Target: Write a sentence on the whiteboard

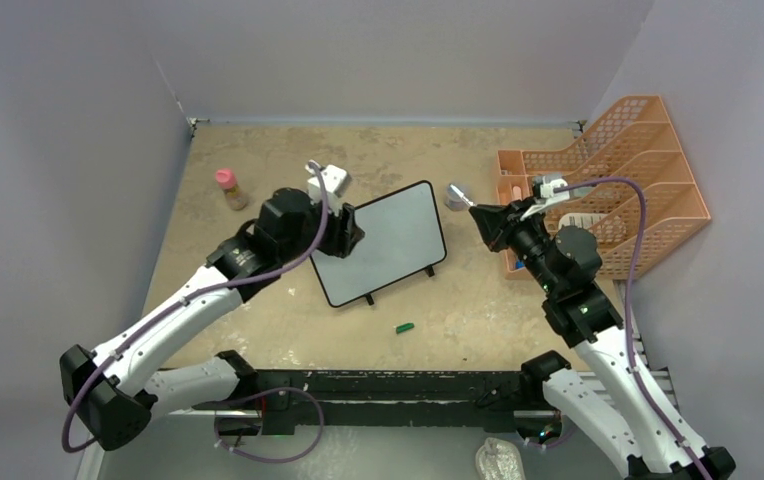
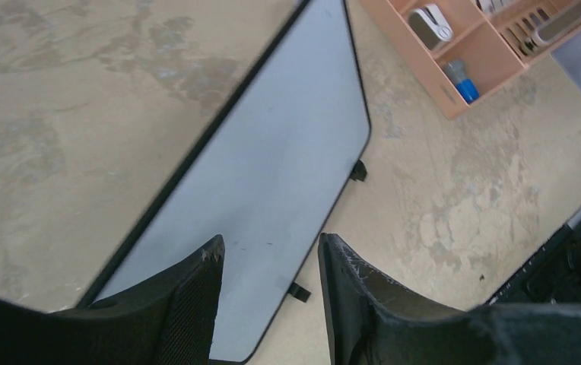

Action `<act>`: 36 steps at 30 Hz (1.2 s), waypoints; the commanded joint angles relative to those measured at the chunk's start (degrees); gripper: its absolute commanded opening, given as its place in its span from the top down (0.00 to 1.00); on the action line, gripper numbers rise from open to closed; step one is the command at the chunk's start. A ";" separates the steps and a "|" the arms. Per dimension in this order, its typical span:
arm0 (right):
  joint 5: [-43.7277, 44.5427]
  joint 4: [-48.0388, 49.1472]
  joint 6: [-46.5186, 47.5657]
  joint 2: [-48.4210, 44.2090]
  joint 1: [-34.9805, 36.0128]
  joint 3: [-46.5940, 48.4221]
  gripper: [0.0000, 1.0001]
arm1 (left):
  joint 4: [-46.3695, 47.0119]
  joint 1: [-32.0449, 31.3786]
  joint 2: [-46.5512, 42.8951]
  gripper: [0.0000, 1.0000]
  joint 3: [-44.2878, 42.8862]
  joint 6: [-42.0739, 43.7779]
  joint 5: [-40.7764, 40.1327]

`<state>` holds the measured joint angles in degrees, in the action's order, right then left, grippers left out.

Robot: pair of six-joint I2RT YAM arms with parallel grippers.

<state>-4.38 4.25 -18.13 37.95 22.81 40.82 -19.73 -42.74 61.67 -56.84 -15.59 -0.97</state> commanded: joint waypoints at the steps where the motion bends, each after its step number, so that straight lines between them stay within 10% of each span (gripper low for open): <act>1: -1.47 3.14 0.24 0.10 0.13 3.06 1.00 | -1.96 7.99 -2.96 0.51 -4.63 -0.64 7.05; 12: -4.61 2.19 1.37 1.86 0.49 4.81 1.00 | -0.46 32.82 -5.22 0.47 -2.21 -3.25 28.86; 19: -10.93 2.57 4.20 3.30 0.48 5.15 1.00 | 2.11 43.86 -9.63 0.26 6.39 -6.26 39.19; 36: -10.83 2.80 6.65 2.06 11.34 4.12 1.00 | 20.82 48.10 -12.40 0.28 24.12 -11.56 54.54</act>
<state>-15.64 4.86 -13.50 40.01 32.91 43.38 -9.82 5.02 46.74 -33.45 -24.51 47.75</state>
